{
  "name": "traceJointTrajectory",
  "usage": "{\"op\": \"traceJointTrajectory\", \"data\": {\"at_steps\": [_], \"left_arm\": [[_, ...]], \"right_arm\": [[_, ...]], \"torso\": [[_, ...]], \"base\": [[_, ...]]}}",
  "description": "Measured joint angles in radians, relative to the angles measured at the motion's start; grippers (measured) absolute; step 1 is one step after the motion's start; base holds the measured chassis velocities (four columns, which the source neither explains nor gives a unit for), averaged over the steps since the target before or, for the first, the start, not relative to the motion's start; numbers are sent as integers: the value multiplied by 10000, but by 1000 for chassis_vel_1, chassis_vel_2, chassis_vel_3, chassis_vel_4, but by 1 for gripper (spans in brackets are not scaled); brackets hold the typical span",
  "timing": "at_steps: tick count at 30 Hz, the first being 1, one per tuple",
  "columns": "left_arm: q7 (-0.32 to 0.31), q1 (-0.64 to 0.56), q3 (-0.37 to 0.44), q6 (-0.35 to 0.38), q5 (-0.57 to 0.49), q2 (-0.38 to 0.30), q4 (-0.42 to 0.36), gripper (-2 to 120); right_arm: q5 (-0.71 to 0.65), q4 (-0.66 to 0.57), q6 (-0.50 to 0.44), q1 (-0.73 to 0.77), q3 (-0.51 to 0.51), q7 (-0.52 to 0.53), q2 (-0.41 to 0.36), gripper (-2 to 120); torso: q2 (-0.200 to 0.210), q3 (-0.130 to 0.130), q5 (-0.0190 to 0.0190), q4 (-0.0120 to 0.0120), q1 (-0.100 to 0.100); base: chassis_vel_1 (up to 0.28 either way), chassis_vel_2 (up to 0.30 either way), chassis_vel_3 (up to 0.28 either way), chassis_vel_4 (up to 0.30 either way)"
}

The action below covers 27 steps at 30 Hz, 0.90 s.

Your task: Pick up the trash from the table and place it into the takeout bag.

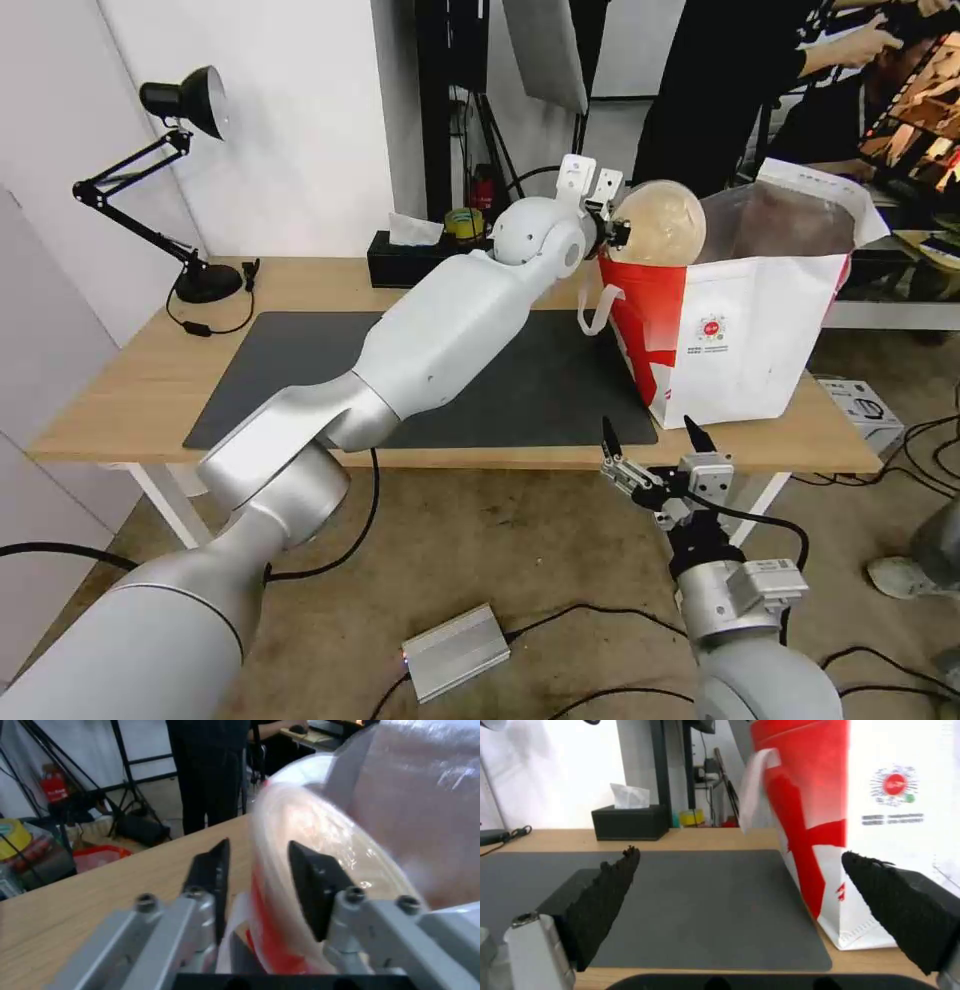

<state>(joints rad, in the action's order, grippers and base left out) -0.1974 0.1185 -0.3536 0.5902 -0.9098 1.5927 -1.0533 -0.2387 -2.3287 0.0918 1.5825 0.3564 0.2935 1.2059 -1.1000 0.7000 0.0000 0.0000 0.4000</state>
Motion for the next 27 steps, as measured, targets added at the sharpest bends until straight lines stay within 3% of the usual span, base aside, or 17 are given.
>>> {"op": "traceJointTrajectory", "data": {"at_steps": [16,27], "left_arm": [[-11,35,625,-122,-881,-3,-320,98],[-285,-190,1424,-552,-2081,-40,-902,100]], "right_arm": [[10,65,0,2,-42,1,-41,100],[11,85,4,12,-42,2,-77,100]], "torso": [[0,0,0,0,0],[1,0,0,0,0]], "base": [[0,0,0,0],[0,0,0,0]]}}
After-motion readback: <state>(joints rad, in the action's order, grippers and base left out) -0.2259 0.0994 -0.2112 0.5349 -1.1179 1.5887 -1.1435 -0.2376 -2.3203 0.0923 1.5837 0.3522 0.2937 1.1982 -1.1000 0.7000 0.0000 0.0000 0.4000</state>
